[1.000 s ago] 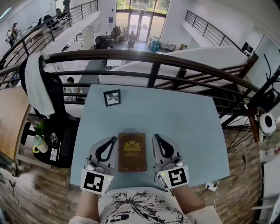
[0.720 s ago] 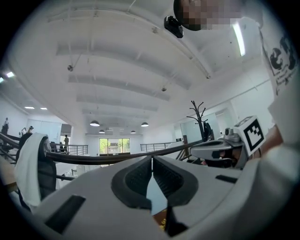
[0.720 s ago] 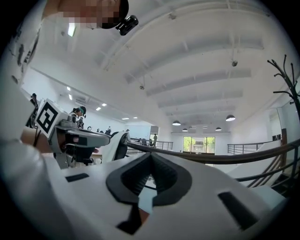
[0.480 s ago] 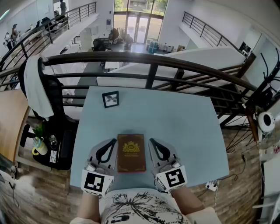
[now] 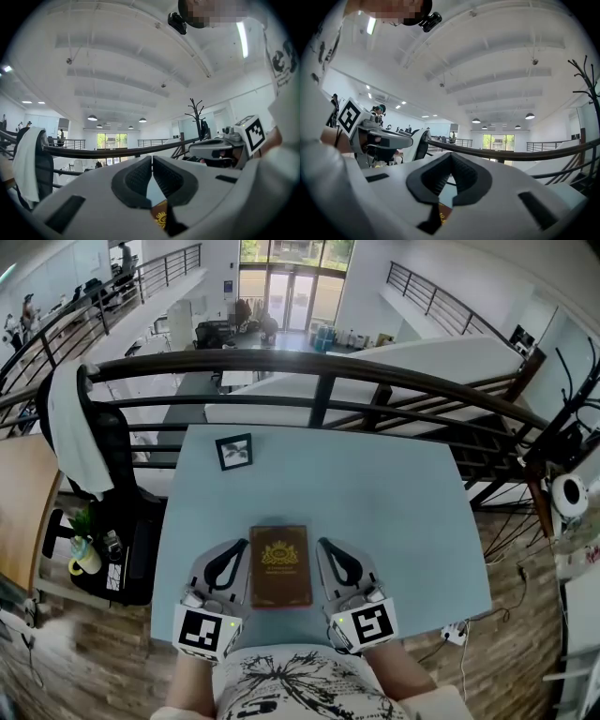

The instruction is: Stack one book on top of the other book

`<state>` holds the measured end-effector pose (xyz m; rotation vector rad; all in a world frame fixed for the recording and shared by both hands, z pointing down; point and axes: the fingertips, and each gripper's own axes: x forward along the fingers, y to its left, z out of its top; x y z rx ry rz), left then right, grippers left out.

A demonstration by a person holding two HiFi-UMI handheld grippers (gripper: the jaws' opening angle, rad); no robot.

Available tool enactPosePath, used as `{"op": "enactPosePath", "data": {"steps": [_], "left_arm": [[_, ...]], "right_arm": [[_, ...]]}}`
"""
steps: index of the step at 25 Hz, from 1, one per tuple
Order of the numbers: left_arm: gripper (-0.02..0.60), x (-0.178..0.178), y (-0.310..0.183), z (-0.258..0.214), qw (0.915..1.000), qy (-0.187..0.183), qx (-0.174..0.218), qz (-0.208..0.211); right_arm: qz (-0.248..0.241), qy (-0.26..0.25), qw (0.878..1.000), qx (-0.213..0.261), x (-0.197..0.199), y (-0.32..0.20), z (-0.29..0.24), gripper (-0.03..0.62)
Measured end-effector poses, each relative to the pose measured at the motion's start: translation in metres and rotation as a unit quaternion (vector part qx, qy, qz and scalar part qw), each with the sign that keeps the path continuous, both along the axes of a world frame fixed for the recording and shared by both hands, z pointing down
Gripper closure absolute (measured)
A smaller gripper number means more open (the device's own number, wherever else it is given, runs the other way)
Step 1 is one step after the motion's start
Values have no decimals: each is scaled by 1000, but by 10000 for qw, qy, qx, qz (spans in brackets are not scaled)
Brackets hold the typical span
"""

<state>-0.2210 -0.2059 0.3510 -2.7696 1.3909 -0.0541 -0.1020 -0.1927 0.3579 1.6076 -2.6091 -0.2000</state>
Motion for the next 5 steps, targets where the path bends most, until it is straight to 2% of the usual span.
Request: {"op": "enactPosePath", "data": {"steps": [5], "left_arm": [[566, 2, 0, 0, 10000, -13, 28, 4]], "right_arm": [[37, 33, 10000, -38, 3, 1, 3, 603]]}}
